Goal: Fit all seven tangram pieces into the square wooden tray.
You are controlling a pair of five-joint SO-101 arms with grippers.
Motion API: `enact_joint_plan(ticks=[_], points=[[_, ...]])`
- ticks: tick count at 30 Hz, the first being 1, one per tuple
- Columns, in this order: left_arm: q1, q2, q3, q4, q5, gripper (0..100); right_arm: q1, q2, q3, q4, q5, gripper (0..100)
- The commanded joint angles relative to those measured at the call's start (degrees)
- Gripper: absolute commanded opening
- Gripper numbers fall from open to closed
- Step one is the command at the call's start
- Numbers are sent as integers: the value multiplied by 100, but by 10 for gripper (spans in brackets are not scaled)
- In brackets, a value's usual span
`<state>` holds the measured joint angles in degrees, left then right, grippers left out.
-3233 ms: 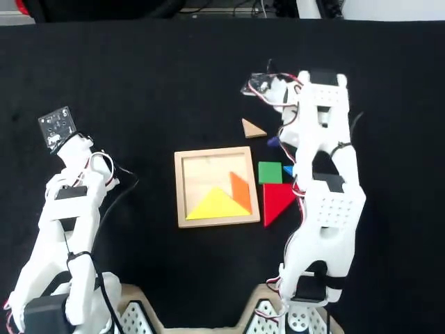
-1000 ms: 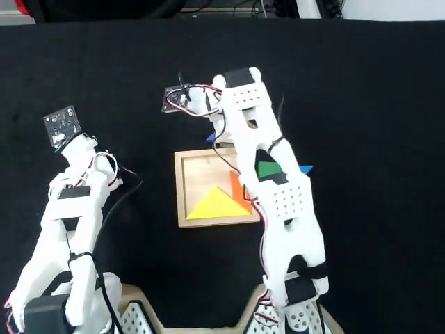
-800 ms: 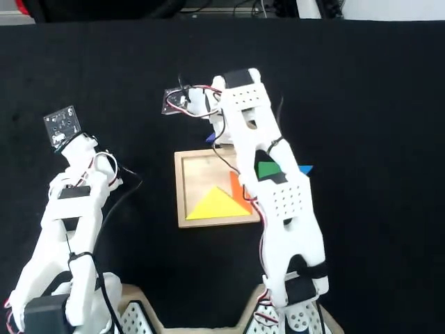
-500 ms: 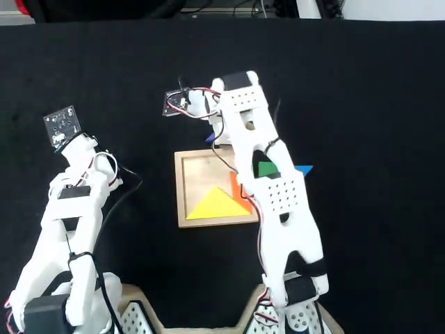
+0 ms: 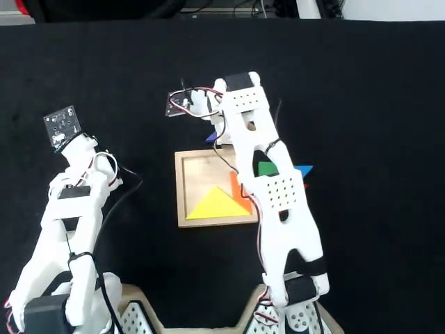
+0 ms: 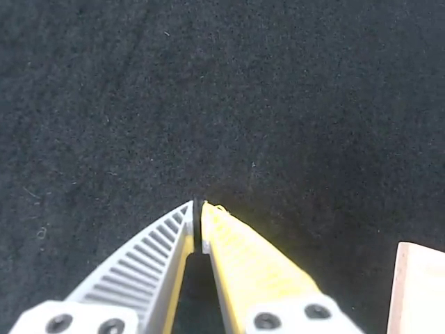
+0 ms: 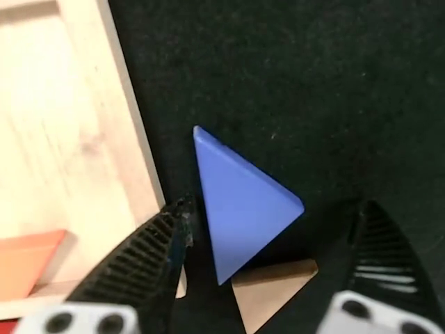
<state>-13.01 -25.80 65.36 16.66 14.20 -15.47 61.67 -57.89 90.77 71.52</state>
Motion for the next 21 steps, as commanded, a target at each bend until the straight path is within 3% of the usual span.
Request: enact_joint_plan(ticks=[1,9,21], points=[[75,-176,-22,-97,-53,33,123,-31,-251,79,79,345],[75,-176,-22,-97,-53,33,97,-22,-224,44,79,208],[75,-176,-22,-97,-53,33,123,-57,-268,35,79,225]])
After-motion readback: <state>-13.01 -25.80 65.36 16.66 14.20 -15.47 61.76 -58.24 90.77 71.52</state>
